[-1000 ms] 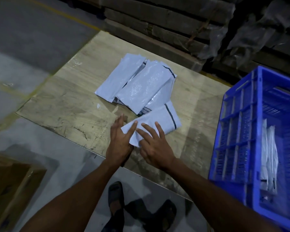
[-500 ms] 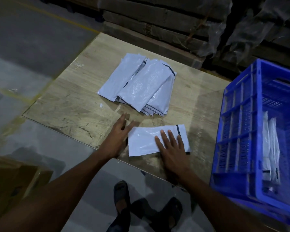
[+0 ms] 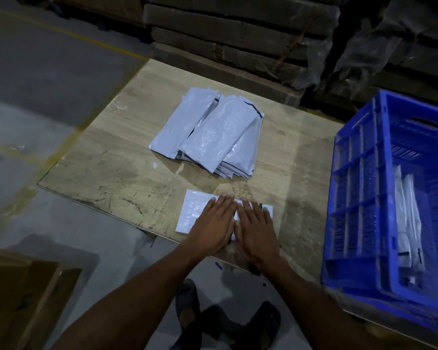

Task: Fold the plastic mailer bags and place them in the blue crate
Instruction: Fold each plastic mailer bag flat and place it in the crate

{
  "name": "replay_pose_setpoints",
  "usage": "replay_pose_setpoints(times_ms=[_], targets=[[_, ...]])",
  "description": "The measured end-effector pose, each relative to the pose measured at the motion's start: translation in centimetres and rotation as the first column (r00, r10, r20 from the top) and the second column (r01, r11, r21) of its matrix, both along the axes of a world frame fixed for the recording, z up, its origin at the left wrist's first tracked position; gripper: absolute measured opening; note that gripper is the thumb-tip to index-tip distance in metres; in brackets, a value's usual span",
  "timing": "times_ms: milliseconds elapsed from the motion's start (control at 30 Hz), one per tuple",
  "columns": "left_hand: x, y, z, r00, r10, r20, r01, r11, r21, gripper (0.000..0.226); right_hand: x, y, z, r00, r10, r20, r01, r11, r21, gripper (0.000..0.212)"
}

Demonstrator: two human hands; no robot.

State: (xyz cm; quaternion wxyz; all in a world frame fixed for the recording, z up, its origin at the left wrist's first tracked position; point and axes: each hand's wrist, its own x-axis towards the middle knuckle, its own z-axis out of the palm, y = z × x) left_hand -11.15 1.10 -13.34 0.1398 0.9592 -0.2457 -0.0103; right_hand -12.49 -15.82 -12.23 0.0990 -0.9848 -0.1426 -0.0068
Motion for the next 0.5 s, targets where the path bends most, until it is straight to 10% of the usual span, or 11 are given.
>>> replay_pose_setpoints(times_ms=[500], targets=[[-0.4, -0.5, -1.3, 0.992, 0.112, 0.058, -0.119, 0.985, 0.126, 0.061, -0.2, -0.7, -1.5, 1.000, -0.003, -0.013, 0.003, 1.000, -0.001, 0.056]])
